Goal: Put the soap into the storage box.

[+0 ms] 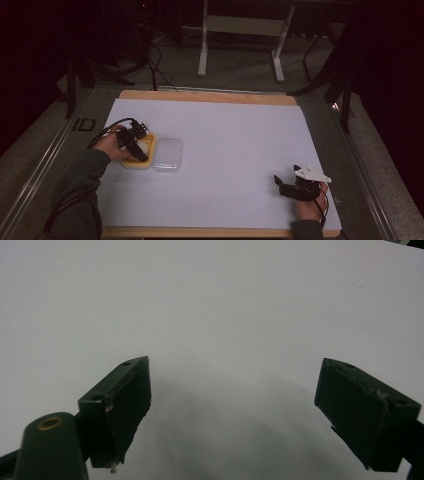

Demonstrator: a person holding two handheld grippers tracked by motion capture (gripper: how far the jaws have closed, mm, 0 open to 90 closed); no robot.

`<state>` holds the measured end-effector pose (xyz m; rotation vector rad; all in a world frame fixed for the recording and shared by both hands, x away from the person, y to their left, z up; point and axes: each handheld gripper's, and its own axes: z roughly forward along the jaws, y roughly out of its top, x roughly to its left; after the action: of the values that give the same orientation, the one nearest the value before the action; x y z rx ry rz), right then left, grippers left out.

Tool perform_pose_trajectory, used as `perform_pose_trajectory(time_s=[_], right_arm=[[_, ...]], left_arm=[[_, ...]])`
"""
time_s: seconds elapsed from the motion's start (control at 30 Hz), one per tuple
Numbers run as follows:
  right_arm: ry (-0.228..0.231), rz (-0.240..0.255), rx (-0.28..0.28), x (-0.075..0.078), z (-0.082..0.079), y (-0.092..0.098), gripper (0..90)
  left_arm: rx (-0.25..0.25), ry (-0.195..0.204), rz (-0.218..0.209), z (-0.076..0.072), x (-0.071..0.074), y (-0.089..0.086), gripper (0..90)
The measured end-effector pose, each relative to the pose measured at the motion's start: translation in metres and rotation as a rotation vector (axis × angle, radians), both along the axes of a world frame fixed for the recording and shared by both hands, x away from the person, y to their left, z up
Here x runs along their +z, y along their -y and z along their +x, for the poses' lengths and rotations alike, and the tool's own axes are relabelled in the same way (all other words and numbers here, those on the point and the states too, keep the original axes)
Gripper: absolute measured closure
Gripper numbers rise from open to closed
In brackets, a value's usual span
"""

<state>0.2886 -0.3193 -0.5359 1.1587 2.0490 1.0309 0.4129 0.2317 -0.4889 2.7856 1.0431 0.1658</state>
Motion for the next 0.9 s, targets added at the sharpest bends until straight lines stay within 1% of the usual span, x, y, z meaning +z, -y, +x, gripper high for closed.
perform_pose_trajectory(time_s=[0.07,0.1,0.23,0.3,0.37,0.6,0.8,0.87,0.9], right_arm=[[0.000,0.000,0.000,0.000,0.000,0.000,14.8],[0.000,0.000,0.000,0.000,0.000,0.000,14.9],[0.000,0.000,0.000,0.000,0.000,0.000,14.8],[0.000,0.000,0.000,0.000,0.000,0.000,14.8],[0.001,0.000,0.000,0.000,0.000,0.000,14.8],[0.002,0.000,0.000,0.000,0.000,0.000,14.8],[0.002,-0.001,0.001,0.000,0.000,0.000,14.8],[0.002,-0.001,0.001,0.000,0.000,0.000,14.8],[0.003,-0.001,0.001,0.000,0.000,0.000,14.8]], left_arm=[[0.001,0.004,-0.010,0.000,0.003,-0.001,13.1],[0.001,0.013,-0.012,0.000,0.004,-0.002,12.0],[0.007,0.032,-0.033,-0.001,0.010,-0.004,11.5],[0.002,0.030,-0.048,-0.002,0.014,-0.005,11.8],[0.001,0.041,-0.059,-0.004,0.017,-0.006,15.2],[-0.016,0.078,-0.074,-0.009,0.027,-0.005,16.1],[-0.034,0.123,-0.080,-0.013,0.040,-0.002,22.4],[-0.037,0.132,-0.081,-0.014,0.044,0.000,25.5],[-0.042,0.130,-0.080,-0.014,0.045,0.000,27.2]])
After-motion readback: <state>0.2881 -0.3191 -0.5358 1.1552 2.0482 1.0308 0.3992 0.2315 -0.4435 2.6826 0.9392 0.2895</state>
